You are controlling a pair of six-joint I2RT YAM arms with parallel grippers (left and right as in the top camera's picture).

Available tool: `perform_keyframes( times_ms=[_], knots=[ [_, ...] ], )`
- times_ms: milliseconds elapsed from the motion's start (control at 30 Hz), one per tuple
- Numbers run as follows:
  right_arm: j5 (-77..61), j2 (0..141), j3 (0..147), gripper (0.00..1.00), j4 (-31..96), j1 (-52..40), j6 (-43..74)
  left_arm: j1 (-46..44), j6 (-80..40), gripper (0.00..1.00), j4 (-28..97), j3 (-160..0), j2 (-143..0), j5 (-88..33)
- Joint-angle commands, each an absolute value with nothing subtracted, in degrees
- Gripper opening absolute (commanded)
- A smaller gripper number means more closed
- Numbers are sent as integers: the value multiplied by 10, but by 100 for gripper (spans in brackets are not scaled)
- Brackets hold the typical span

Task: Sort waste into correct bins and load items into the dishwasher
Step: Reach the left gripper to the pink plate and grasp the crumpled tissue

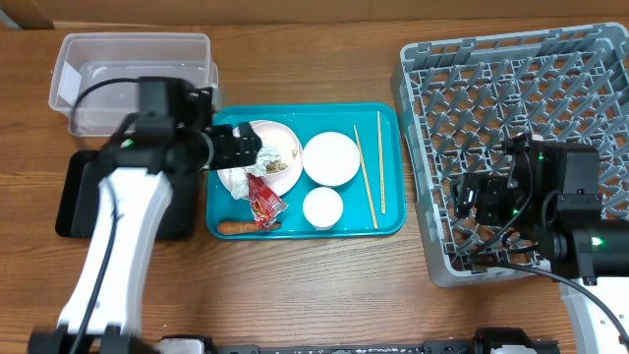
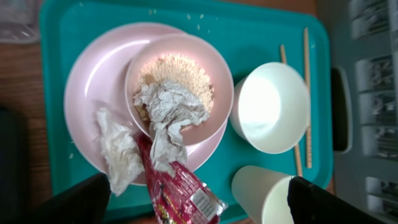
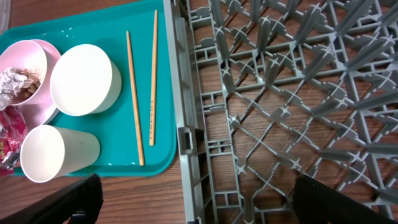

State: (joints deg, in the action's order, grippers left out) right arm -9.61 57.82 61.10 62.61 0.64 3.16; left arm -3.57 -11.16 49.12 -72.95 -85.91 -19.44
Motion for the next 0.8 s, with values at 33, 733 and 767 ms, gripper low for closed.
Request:
perform_keyframes(
  times_ms=[33,733,767],
  knots=[
    [-91,576,631,100,623,4,33,-64,-127,88,481,-738,-944,-174],
    [-91,605,631,100,623,4,33,-68,-170,56,467,-738,-1033,-174],
    [-91,605,631,100,623,4,33,-68,-170,55,470,-739,-1030,-174]
  ],
)
